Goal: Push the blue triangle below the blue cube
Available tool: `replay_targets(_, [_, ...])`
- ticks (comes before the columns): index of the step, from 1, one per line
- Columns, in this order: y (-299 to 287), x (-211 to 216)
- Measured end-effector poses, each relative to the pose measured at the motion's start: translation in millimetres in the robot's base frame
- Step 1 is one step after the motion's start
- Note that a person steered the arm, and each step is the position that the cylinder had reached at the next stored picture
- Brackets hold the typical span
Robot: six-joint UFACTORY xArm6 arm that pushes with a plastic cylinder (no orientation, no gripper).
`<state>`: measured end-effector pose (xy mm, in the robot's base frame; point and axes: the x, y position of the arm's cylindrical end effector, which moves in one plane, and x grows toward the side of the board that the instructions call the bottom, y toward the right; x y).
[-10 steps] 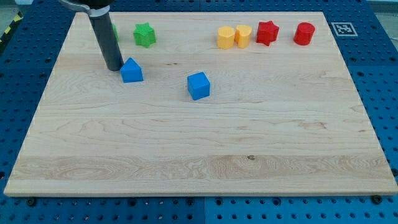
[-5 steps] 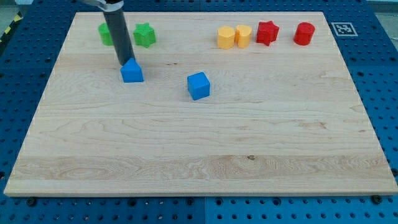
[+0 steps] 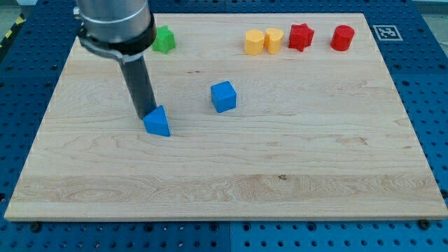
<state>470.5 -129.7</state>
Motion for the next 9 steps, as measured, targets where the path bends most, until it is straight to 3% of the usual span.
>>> replay_targets(2, [-12, 48])
replay_targets(6, [-18, 42])
replay_targets(9, [65, 42])
